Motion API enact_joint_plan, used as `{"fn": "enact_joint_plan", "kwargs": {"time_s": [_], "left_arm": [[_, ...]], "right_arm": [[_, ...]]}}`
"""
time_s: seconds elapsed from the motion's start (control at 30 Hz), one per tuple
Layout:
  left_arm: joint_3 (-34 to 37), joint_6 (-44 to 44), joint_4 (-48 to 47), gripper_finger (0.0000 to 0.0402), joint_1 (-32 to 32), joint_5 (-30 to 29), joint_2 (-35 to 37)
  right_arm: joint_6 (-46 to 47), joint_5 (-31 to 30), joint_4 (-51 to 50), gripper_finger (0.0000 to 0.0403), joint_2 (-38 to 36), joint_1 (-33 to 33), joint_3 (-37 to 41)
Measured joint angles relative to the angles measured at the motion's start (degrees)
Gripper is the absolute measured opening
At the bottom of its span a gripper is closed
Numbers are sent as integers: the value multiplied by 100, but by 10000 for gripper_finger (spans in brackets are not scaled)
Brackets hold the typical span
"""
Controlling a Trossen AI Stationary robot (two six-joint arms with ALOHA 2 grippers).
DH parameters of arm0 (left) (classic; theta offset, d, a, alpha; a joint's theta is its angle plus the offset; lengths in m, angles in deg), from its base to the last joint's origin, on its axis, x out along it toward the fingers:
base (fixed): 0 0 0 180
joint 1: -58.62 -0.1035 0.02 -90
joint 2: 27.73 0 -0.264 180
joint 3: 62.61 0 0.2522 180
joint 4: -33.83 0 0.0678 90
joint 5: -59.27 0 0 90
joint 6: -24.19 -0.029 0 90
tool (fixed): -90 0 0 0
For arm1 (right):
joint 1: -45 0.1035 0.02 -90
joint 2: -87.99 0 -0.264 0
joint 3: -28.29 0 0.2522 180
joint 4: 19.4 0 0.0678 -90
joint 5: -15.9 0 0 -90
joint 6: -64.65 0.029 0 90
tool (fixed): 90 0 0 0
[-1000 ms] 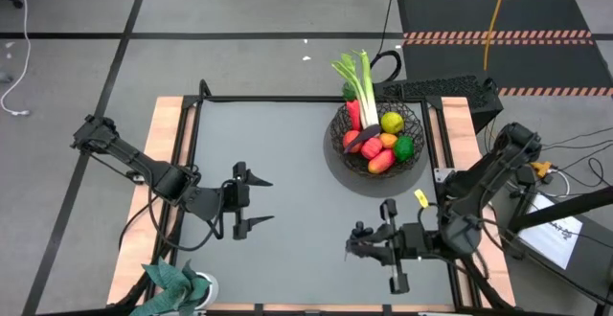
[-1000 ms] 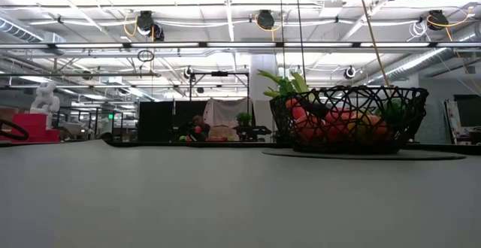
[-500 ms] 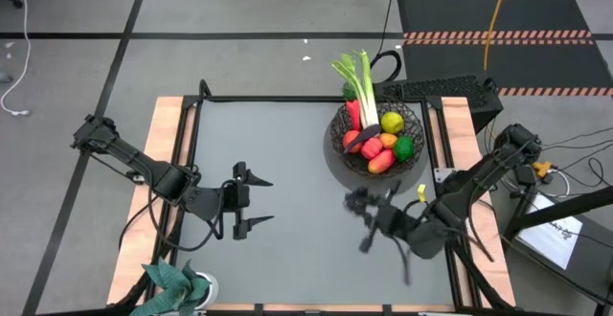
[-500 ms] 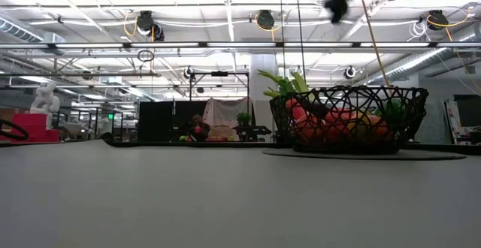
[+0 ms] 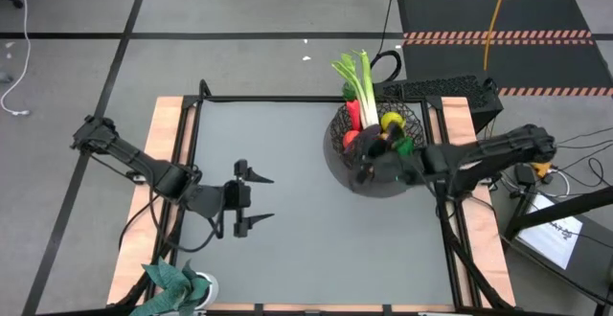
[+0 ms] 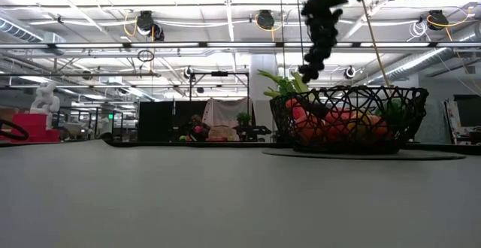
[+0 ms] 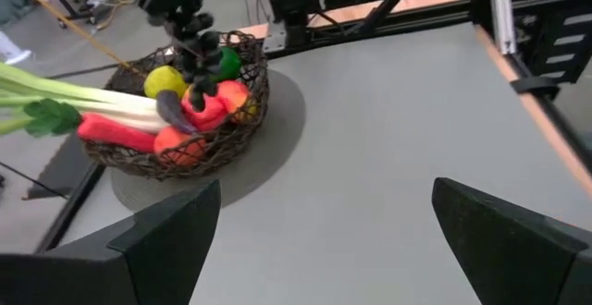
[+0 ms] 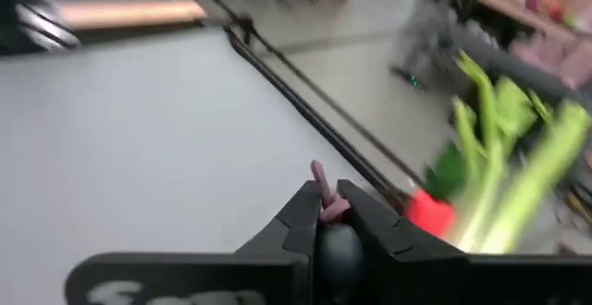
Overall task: Build produce basket
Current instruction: Put the grapes into the black wire basket
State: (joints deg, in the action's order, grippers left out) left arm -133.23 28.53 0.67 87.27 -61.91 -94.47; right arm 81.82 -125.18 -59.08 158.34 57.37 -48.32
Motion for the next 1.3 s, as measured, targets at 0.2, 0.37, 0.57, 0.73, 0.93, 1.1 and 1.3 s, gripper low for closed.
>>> {"fn": "enact_joint_plan", "kwargs": {"time_s": [0.2, 0.37, 0.57, 0.73, 0.93, 1.1, 1.3], "left_arm": [[0, -210, 66, 390, -237, -3, 0], [2, -447, 224, 390, -524, -5, 0], [2, -542, 394, 390, -898, -7, 0], [2, -539, 398, 390, -1087, -7, 0], [2, -627, 387, 390, -1139, -5, 0], [2, -713, 382, 390, -1139, -3, 0], [2, -822, 378, 390, -1139, 0, 0]], "right_arm": [[338, 492, -1276, 38, -370, -815, 0], [533, 491, -1868, 40, -561, -921, 0], [494, 941, -1799, 40, -605, -919, 5], [142, 935, -1008, 40, -674, -1112, 562], [-9, 931, -255, 41, -809, -1667, 1382], [-15, 933, -168, 47, -871, -2287, 1750], [-310, 935, -130, 106, -871, -2771, 1808]]}}
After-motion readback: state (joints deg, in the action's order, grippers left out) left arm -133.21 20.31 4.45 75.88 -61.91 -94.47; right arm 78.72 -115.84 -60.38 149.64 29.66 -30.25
